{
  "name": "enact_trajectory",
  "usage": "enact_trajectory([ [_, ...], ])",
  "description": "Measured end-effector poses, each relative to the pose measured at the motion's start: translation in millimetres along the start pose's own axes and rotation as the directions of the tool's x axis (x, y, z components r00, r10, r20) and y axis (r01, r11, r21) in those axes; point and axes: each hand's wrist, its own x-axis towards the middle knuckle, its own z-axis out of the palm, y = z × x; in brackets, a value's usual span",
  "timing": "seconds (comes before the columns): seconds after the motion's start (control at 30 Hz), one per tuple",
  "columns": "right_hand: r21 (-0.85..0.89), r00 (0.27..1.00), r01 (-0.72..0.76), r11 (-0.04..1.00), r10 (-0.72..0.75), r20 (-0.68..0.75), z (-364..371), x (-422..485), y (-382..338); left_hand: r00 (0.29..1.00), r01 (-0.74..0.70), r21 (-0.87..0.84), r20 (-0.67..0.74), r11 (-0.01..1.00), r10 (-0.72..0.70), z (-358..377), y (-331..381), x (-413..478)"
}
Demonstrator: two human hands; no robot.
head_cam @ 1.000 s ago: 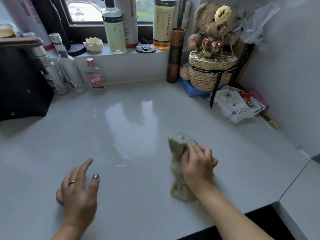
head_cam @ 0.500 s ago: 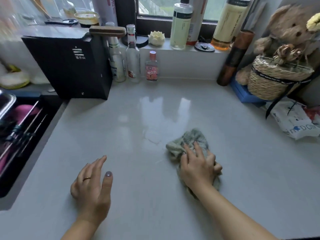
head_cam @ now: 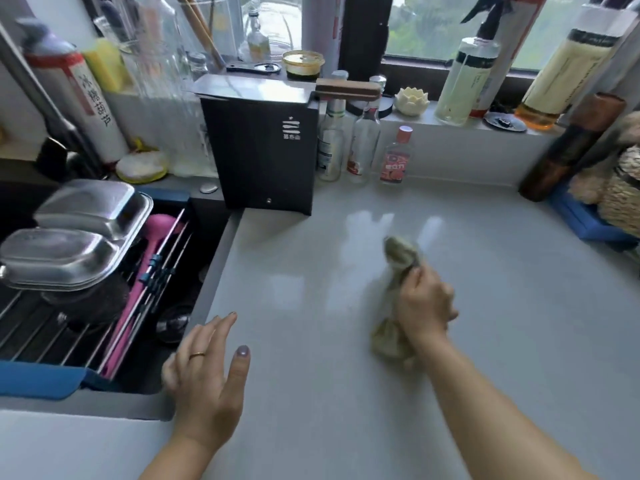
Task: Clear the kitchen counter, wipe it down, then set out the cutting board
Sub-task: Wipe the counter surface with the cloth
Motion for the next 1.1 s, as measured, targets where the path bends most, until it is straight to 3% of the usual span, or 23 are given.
enact_trajectory([
  [0.13, -0.215, 0.989, -0.036, 0.976, 0.065, 0.131, 17, 51, 7, 1.0, 0.018, 0.024, 0.013, 1.0, -0.018, 0, -12, 13],
  [0.27, -0.422, 0.975, 0.147, 0.894, -0.059, 0.214, 53, 32, -4, 0.996, 0.068, 0.051, 0.058, 0.996, -0.071, 4, -21, 21],
  [0.4, -0.413, 0.974, 0.163, 0.896, -0.079, 0.213, 67, -1, -25, 0.993, 0.07, 0.045, 0.088, 0.997, -0.074, 7, -24, 24],
  [0.57, -0.323, 0.943, 0.286, 0.902, -0.203, 0.265, 79, -44, -42, 0.989, 0.084, 0.038, 0.117, 0.996, -0.088, 7, -24, 25],
  [0.73, -0.128, 0.975, 0.189, 0.974, -0.171, 0.143, 67, -19, -43, 0.985, 0.096, -0.002, 0.144, 0.995, -0.094, 3, -25, 28],
  [0.83, -0.196, 0.992, 0.12, 0.973, -0.109, 0.066, 56, 21, -43, 0.983, 0.076, 0.037, 0.167, 0.996, -0.081, -2, -31, 38],
  [0.97, -0.375, 0.985, -0.029, 0.927, 0.089, 0.145, 63, 49, -43, 0.977, 0.091, 0.033, 0.19, 0.995, -0.096, -5, -39, 44],
  [1.1, -0.505, 0.981, 0.083, 0.859, 0.02, 0.194, 101, 25, -68, 0.973, 0.147, -0.049, 0.188, 0.988, -0.135, -1, -42, 43],
])
